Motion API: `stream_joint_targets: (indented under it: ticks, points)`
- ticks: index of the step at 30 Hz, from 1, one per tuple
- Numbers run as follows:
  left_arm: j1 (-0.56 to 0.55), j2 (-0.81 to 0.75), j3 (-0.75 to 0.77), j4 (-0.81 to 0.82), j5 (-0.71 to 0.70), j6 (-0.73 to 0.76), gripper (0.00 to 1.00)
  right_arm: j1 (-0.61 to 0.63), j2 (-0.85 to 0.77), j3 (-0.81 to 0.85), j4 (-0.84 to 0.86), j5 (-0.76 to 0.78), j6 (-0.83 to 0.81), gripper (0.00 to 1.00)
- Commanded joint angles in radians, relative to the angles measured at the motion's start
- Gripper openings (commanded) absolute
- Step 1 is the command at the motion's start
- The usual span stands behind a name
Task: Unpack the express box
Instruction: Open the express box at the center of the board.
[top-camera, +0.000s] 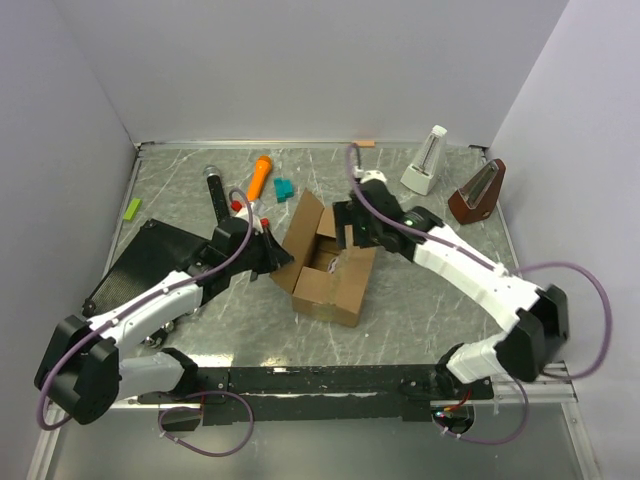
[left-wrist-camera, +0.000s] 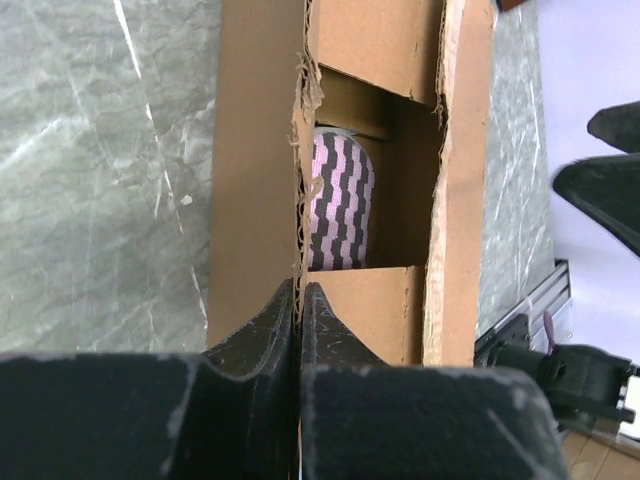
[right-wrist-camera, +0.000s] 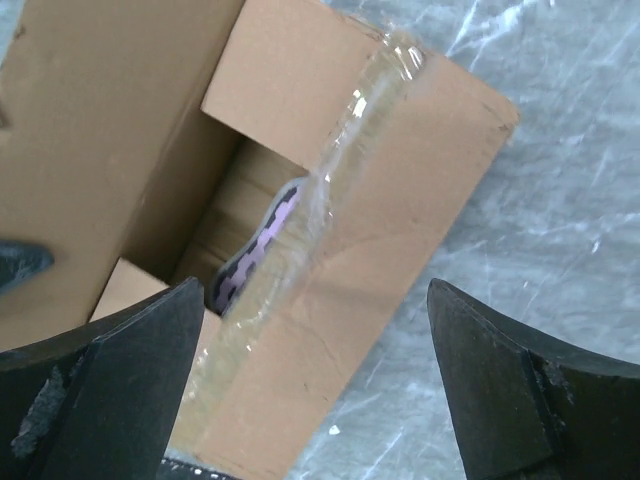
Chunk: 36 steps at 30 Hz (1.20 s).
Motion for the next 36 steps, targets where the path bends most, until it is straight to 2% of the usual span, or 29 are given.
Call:
stream_joint_targets:
  ticks: [1,11,18,27,32,36]
  points:
    - [-0.01,-0.039,-0.021,0.022,-0.078,-0.069,0.01,0.069,0.126,0.144,-0.147,0.16,-0.033,0.99]
    - [-0.084,-0.091,-0.076,0.061,-0.264,-0.176,0.01,0.154,0.402,0.357,-0.351,0.382,0.006,0.99]
    - [-0.11,-0.13,-0.113,0.062,-0.332,-0.211,0.01,0.169,0.495,0.385,-0.437,0.492,0.003,0.99]
    - [-0.112,-0.148,-0.141,0.031,-0.387,-0.217,0.01,0.16,0.38,0.306,-0.397,0.493,0.018,0.97]
    - [-0.11,-0.168,-0.15,0.004,-0.427,-0.217,0.01,0.154,0.317,0.269,-0.393,0.48,0.029,0.9]
    - [-0.11,-0.173,-0.158,0.004,-0.434,-0.227,0.01,0.134,0.25,0.204,-0.351,0.415,0.033,0.83]
